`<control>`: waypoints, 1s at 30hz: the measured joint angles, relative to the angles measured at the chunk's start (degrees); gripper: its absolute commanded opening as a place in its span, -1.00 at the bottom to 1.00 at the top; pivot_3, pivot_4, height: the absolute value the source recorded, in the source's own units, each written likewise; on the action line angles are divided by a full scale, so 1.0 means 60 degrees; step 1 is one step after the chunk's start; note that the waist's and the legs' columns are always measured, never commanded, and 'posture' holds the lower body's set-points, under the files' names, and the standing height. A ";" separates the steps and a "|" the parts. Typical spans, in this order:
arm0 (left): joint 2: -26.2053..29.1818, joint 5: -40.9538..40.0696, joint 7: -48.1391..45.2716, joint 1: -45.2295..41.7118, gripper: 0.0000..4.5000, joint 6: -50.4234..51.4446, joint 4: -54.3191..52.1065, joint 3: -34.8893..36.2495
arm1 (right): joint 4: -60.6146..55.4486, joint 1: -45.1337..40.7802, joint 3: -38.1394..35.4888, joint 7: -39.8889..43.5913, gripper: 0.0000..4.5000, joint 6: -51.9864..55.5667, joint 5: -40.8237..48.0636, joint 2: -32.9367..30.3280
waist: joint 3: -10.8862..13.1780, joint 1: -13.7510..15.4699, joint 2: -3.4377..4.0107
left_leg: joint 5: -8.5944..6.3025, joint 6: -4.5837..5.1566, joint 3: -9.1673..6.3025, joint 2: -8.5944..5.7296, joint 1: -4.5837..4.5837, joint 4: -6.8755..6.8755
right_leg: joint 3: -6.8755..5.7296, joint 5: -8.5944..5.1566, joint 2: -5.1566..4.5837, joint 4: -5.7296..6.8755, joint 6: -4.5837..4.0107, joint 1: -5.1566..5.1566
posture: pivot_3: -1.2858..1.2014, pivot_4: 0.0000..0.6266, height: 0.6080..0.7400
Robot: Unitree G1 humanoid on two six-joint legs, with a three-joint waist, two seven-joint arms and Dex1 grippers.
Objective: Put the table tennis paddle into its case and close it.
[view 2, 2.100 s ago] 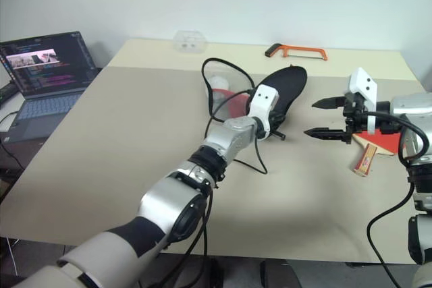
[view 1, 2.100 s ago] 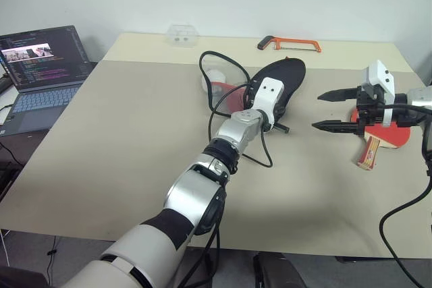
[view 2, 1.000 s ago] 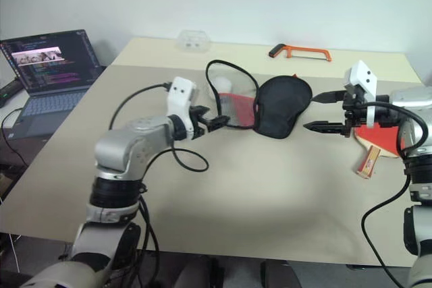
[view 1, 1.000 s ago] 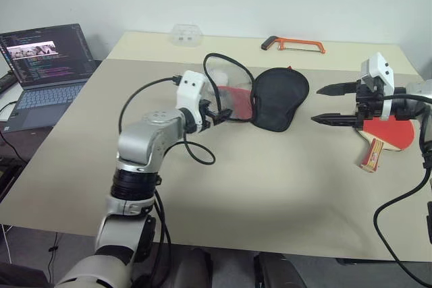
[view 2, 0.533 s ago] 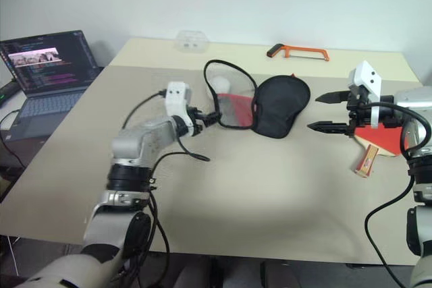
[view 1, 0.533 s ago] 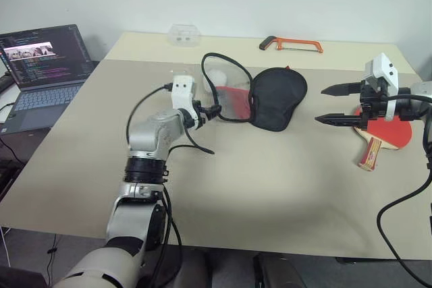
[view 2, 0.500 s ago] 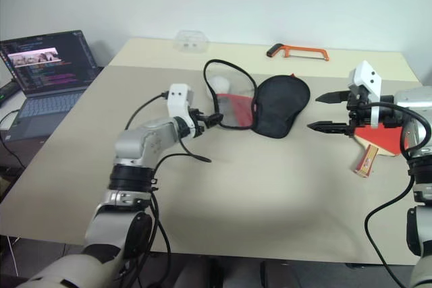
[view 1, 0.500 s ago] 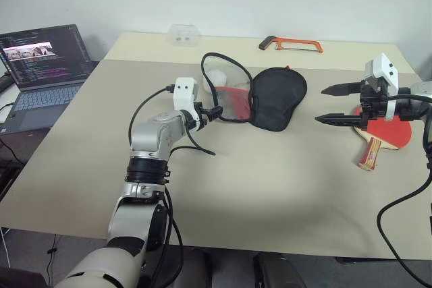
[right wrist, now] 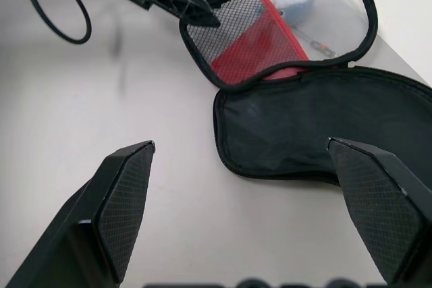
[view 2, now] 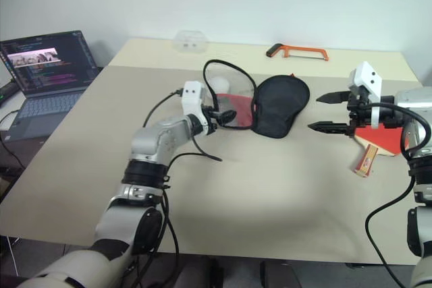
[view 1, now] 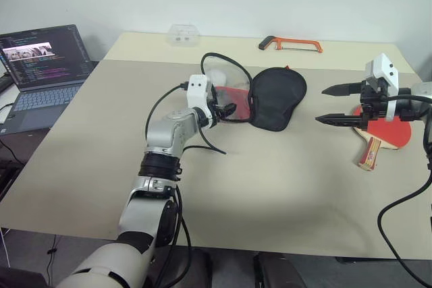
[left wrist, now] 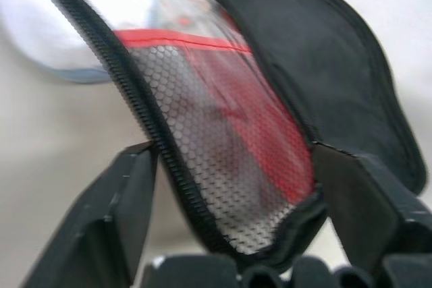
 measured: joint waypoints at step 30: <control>-0.0380 -0.0744 0.1061 0.2233 -0.98 0.3778 -0.4972 0.0492 | -0.0177 0.0270 -0.0004 -0.0035 1.00 0.0007 0.0009 -0.0113 | 0.0000 -0.0012 0.0000 | 0.0000 -0.0001 -0.0023 0.0008 0.0002 -0.0005 | 0.0009 0.0000 -0.0003 -0.0009 0.0000 0.0017 | 0.03 -0.52 1.00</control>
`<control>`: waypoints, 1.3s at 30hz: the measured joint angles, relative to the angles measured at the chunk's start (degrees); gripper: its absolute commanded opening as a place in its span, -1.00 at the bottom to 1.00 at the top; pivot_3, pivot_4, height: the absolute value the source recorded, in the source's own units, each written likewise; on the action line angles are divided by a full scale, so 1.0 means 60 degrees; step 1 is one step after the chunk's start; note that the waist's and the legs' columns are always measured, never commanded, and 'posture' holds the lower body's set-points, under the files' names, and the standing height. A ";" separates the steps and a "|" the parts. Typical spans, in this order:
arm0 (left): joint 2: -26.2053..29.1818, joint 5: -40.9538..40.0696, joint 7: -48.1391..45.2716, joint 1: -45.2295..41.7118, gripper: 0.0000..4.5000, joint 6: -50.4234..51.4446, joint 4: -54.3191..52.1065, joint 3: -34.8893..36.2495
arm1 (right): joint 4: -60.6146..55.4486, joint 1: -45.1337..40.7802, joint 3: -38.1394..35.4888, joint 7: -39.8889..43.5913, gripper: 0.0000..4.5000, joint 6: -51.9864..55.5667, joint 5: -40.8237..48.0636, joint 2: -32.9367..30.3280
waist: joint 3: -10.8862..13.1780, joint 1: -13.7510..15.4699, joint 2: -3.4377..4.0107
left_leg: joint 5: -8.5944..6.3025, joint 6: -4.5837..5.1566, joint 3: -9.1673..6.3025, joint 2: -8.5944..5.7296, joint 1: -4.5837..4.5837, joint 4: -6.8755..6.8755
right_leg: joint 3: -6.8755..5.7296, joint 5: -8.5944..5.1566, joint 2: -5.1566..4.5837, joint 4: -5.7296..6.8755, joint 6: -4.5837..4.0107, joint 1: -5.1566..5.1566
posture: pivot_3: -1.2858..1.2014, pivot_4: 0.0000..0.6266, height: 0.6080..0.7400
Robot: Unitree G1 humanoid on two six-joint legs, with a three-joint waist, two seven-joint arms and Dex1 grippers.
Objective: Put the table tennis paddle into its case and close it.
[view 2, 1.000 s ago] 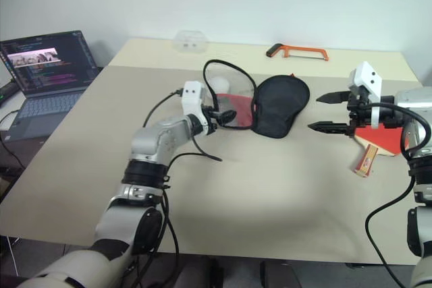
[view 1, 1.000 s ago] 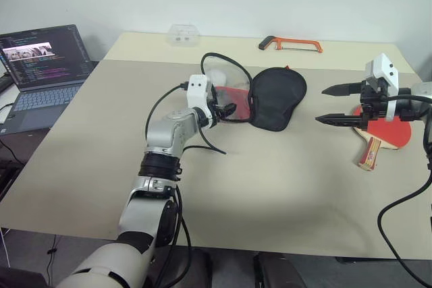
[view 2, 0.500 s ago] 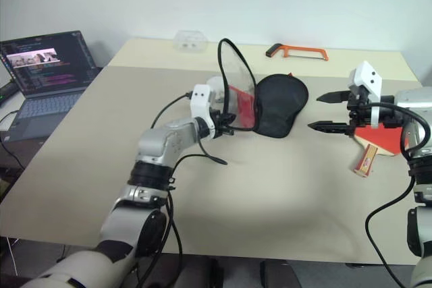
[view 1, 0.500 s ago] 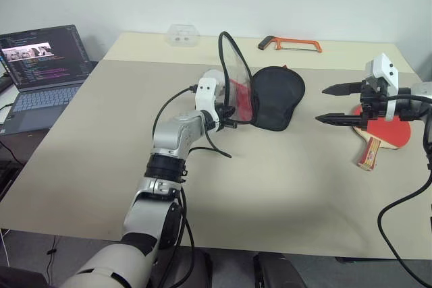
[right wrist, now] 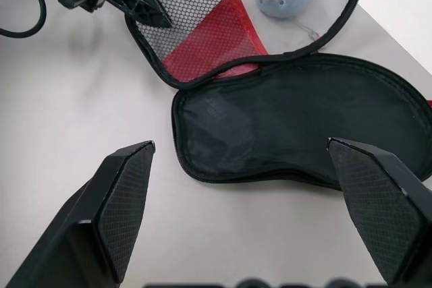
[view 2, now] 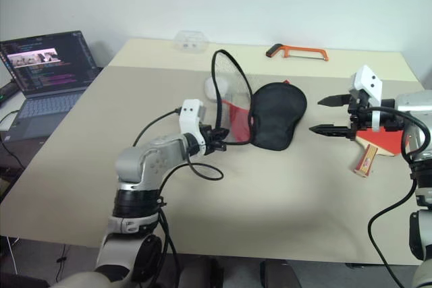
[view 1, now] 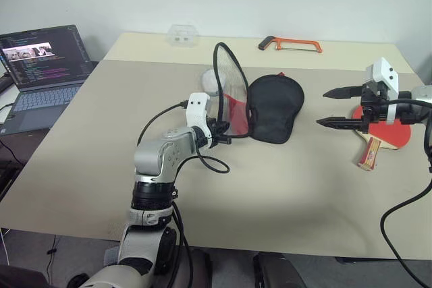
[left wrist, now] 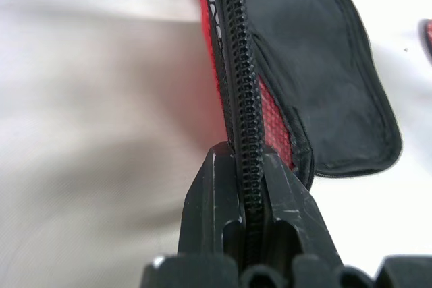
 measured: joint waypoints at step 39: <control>-0.2230 -0.1363 0.0382 -0.0022 -0.98 -0.1698 0.2033 -0.0208 | -0.0592 0.0390 -0.0085 -0.0037 1.00 0.0422 0.0031 -0.0290 | 0.0002 0.0016 -0.0003 | 0.0001 -0.0001 -0.0019 -0.0019 0.0002 -0.0002 | -0.0014 0.0000 0.0002 -0.0027 0.0000 0.0025 | 0.03 -0.52 1.00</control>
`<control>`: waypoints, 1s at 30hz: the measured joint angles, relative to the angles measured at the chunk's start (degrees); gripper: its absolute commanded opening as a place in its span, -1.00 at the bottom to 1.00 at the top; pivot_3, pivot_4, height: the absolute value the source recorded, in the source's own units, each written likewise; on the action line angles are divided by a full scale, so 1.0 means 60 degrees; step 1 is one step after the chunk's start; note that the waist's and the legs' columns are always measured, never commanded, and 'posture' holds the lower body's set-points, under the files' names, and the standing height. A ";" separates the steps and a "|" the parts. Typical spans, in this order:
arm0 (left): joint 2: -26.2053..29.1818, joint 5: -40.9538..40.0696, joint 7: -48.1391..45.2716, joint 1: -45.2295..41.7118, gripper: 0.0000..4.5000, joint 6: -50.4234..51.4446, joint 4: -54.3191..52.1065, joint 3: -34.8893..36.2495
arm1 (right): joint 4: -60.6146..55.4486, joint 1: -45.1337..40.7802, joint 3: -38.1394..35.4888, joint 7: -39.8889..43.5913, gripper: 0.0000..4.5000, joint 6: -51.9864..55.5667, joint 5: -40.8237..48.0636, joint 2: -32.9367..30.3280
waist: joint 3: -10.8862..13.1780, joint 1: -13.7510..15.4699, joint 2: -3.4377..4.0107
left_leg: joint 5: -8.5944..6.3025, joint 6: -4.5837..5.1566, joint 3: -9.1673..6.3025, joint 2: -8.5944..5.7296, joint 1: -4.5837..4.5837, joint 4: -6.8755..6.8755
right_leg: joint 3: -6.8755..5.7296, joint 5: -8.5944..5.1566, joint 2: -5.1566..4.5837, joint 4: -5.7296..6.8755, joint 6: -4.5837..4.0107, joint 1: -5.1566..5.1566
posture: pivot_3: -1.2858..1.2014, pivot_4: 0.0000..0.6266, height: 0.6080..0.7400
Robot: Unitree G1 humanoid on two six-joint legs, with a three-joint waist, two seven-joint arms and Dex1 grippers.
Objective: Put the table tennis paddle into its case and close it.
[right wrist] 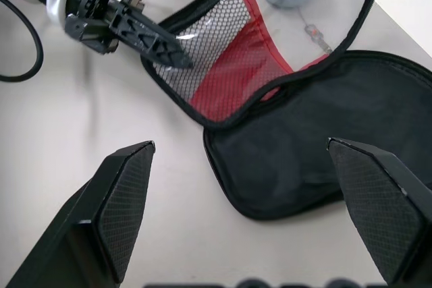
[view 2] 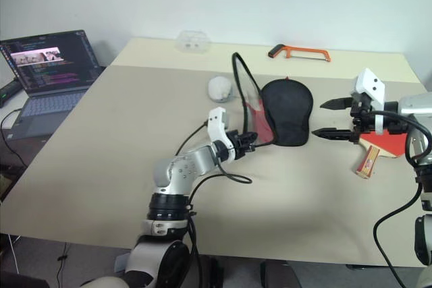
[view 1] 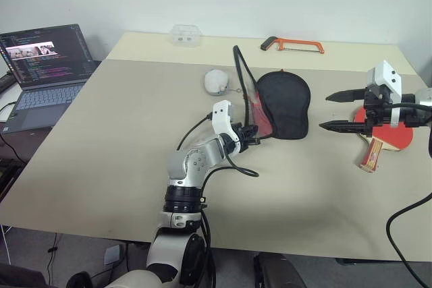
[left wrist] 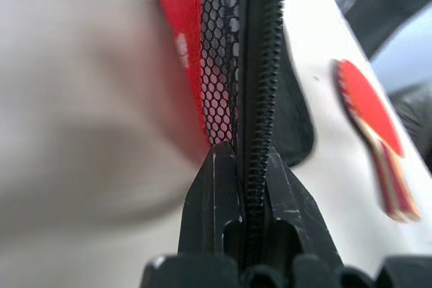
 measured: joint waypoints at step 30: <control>0.2194 -0.0092 -0.1128 -0.0119 0.49 0.0705 -0.0935 -0.0524 | 0.0007 0.0018 0.0004 0.0004 1.00 0.0058 -0.0005 0.0045 | 0.0000 -0.0009 0.0000 | 0.0001 -0.0001 -0.0008 0.0014 -0.0001 -0.0020 | -0.0005 0.0000 -0.0006 -0.0024 0.0000 0.0000 | 0.03 -0.52 1.00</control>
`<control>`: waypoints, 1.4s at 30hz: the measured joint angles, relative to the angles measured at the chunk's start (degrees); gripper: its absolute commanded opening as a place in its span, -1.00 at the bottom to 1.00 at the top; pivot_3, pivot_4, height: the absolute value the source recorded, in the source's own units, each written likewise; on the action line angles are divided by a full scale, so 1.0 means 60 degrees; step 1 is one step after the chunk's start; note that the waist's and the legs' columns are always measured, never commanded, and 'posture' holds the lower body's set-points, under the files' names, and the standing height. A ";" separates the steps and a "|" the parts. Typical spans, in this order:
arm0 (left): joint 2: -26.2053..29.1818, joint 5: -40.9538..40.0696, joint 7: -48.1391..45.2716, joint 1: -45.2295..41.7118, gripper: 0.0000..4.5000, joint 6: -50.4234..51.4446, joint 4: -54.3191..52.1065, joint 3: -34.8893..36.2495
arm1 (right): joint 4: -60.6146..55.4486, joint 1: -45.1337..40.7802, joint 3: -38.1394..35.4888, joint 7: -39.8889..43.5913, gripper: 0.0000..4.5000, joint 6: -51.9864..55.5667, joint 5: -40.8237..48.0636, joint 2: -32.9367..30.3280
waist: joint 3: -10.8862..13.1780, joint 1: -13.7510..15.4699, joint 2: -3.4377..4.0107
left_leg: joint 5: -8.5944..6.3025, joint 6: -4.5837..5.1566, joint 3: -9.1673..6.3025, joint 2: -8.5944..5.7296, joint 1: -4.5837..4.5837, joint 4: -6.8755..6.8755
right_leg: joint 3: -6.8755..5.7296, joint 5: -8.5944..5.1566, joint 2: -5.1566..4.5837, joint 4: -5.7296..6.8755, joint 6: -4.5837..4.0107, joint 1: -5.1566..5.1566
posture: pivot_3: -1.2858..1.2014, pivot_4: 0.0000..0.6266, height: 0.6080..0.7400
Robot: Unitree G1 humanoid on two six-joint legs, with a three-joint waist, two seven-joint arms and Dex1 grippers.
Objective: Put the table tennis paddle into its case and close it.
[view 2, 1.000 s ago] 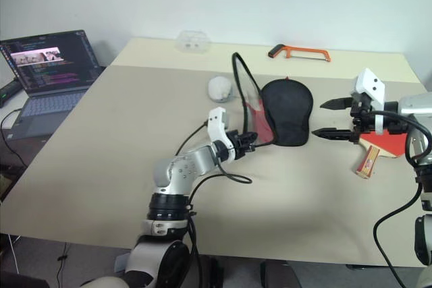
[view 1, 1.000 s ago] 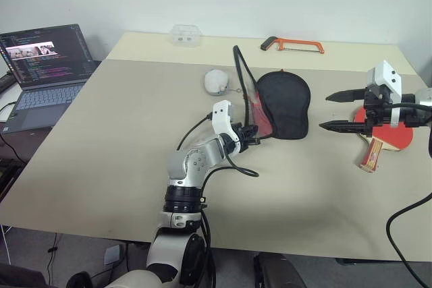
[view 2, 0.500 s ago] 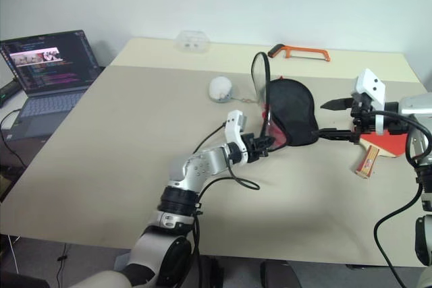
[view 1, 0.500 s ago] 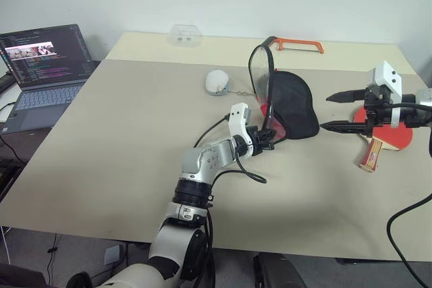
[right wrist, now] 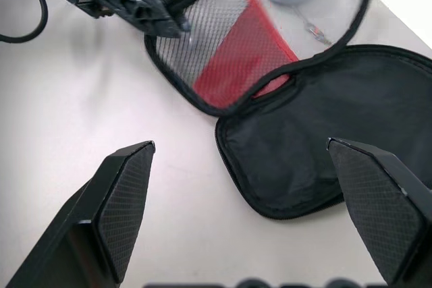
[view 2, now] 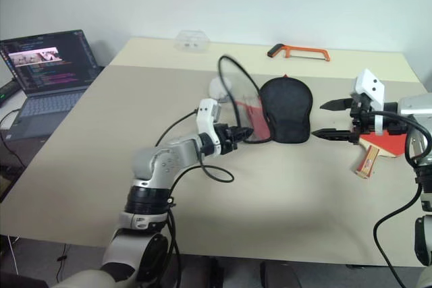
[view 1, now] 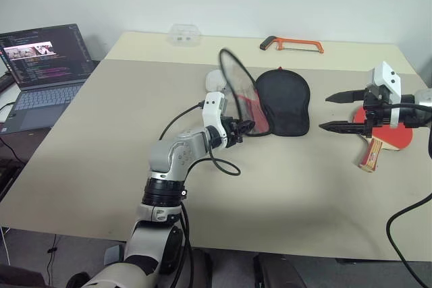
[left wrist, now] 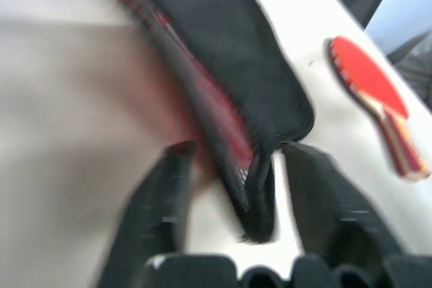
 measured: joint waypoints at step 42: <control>0.5104 -0.0473 -0.5934 0.0859 0.99 -0.1735 -0.2601 -0.1526 | -0.3367 0.1456 -0.5094 -1.3556 1.00 0.8139 -0.3460 0.5508 | -0.0006 -0.0099 0.0007 | -0.0005 0.0017 0.0048 -0.0002 -0.0013 -0.0075 | 0.0052 0.0000 0.0025 -0.0005 -0.0004 -0.0063 | 0.03 -0.52 1.00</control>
